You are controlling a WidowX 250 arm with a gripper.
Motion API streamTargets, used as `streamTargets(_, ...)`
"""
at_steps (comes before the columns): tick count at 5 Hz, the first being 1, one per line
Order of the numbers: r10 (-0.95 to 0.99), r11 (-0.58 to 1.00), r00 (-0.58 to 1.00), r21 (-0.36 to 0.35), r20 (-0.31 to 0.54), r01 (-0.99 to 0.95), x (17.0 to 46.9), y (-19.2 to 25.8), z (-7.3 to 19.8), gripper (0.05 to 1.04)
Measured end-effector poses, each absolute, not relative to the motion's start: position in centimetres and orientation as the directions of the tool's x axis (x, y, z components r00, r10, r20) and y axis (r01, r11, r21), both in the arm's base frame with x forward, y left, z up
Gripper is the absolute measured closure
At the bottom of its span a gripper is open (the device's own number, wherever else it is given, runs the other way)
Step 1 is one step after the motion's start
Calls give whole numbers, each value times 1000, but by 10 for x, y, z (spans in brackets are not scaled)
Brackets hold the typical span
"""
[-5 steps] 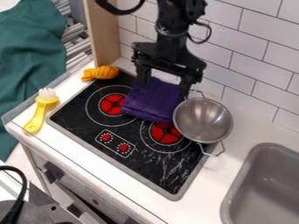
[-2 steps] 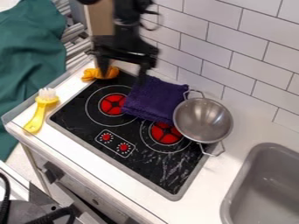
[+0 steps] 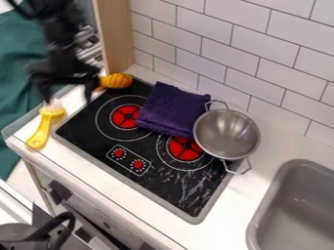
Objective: Placed the yellow brush on the lower right side of the stove
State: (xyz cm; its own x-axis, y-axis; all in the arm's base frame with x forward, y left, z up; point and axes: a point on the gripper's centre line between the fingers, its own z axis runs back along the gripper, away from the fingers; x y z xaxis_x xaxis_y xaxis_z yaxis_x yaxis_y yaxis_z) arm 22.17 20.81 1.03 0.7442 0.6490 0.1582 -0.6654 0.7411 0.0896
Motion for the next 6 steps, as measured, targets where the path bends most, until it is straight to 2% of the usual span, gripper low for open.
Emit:
streamTargets(1, 669, 734, 735, 54, 109, -677, 201, 225, -19, 83)
streamTargets(2, 665, 743, 743, 32, 82, -669, 200, 228, -34, 83)
streamTargets(3, 661, 747, 746, 29, 80, -664, 202, 229, -36, 83)
streamTargets(4, 674, 736, 735, 22, 72, -677, 205, 231, -43, 137)
streamTargets(6, 693, 716, 714, 15, 99, -698, 212, 236, -46, 720)
